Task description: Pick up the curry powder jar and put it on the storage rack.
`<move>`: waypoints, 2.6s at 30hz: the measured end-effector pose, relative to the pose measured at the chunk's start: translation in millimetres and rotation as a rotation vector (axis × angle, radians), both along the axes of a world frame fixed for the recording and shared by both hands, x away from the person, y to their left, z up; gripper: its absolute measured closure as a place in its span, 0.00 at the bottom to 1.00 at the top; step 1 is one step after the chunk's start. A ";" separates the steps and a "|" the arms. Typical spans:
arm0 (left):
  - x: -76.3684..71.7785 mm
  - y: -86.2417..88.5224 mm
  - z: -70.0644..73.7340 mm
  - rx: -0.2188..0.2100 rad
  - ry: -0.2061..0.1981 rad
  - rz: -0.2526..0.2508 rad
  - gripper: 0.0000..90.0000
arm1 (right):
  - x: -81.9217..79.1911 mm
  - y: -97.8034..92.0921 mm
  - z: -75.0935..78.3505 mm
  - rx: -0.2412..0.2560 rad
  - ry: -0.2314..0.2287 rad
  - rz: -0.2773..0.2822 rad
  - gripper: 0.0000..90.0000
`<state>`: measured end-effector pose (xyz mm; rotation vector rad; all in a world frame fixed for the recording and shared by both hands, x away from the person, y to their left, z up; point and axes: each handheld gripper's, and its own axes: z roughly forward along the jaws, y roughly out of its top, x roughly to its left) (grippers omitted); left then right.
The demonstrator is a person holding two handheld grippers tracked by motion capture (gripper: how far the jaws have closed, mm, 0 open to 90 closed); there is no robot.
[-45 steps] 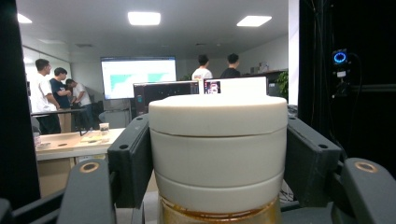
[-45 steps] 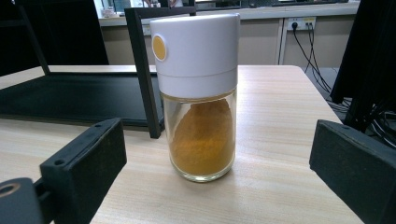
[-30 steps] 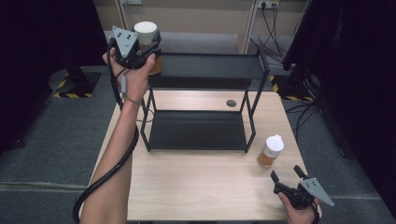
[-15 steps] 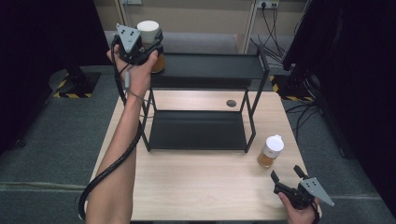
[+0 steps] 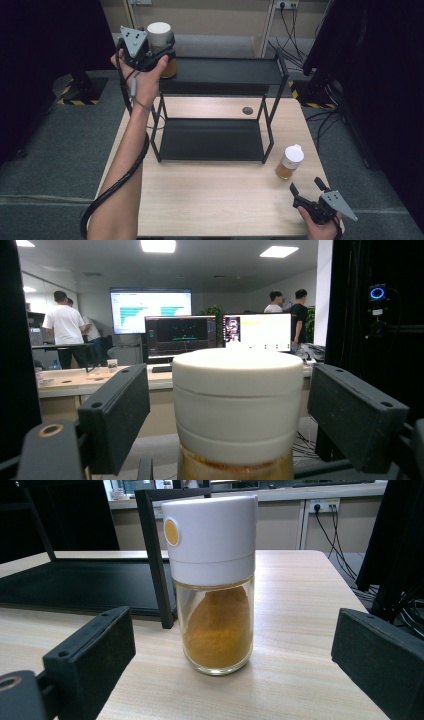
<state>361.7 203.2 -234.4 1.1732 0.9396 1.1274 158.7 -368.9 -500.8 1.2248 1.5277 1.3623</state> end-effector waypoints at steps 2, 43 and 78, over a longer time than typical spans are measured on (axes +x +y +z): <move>-4.5 0.7 -2.2 -0.001 -0.001 0.001 0.18 | 0.0 0.1 0.1 -0.002 0.000 0.001 0.05; -71.8 -8.6 -59.3 0.043 -0.038 -0.097 0.16 | -0.5 1.6 -0.2 -0.011 -0.005 0.000 0.05; -106.2 -6.4 -124.4 0.084 0.013 -0.132 0.15 | -1.0 1.8 -0.6 -0.016 -0.009 0.001 0.05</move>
